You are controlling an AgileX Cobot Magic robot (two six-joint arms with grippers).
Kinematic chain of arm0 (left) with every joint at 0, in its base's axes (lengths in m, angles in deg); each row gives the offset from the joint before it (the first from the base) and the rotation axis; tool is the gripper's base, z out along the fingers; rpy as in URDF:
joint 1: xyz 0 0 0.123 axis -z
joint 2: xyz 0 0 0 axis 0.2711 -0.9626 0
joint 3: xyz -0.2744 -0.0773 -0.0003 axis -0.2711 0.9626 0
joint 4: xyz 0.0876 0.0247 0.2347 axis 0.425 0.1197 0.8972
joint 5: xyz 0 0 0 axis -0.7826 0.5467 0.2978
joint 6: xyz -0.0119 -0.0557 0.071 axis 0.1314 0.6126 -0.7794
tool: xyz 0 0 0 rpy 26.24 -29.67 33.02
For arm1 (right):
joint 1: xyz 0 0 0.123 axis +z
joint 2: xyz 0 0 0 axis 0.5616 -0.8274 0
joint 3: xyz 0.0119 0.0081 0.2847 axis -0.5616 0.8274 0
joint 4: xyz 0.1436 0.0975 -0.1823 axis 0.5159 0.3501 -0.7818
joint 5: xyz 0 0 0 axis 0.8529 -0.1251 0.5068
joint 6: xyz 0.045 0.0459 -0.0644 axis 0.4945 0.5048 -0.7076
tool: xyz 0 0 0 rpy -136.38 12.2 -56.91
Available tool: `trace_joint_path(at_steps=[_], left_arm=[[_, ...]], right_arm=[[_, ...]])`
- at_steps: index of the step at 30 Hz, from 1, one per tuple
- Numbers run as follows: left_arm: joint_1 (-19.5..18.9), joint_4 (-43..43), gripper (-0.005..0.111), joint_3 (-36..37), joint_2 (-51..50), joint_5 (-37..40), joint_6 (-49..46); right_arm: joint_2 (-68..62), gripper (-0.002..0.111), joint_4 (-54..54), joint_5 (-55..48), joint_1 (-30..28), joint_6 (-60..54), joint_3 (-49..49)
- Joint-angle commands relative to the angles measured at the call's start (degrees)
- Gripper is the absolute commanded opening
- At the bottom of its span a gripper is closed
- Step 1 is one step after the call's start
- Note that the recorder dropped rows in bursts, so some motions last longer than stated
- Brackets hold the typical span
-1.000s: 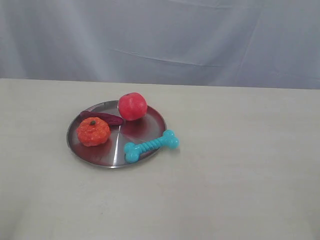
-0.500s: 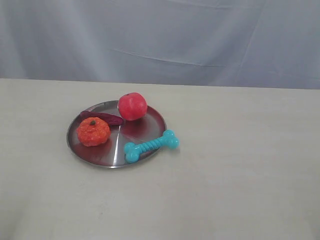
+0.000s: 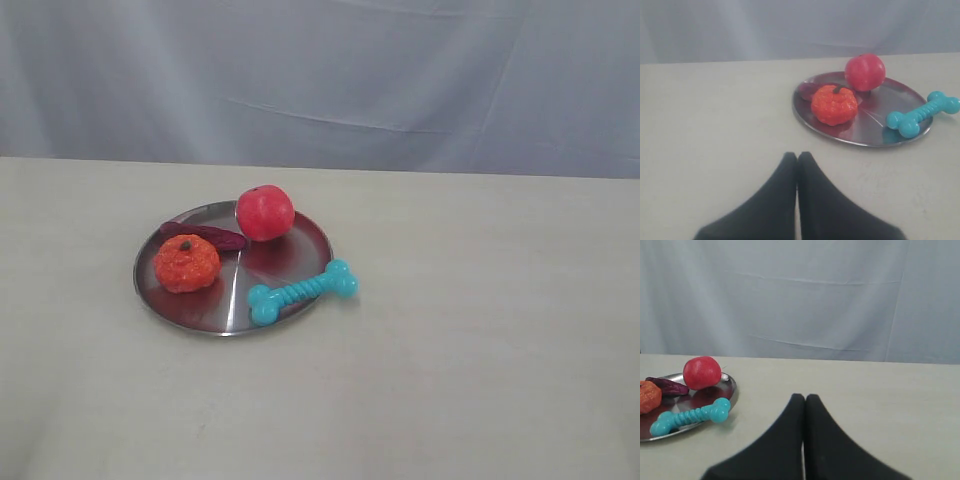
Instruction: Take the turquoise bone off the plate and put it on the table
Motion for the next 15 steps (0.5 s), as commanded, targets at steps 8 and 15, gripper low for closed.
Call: trace_joint_path(at_steps=[8, 15], left_arm=[[0.13, 0.02, 0.000, 0.19, 0.07, -0.04, 0.04], [0.13, 0.02, 0.000, 0.19, 0.07, -0.04, 0.04]], right_arm=[[0.40, 0.000, 3.88, 0.58, -0.25, 2.69, -1.45], [-2.39, 0.000, 3.88, -1.33, -0.25, 3.19, -7.07]])
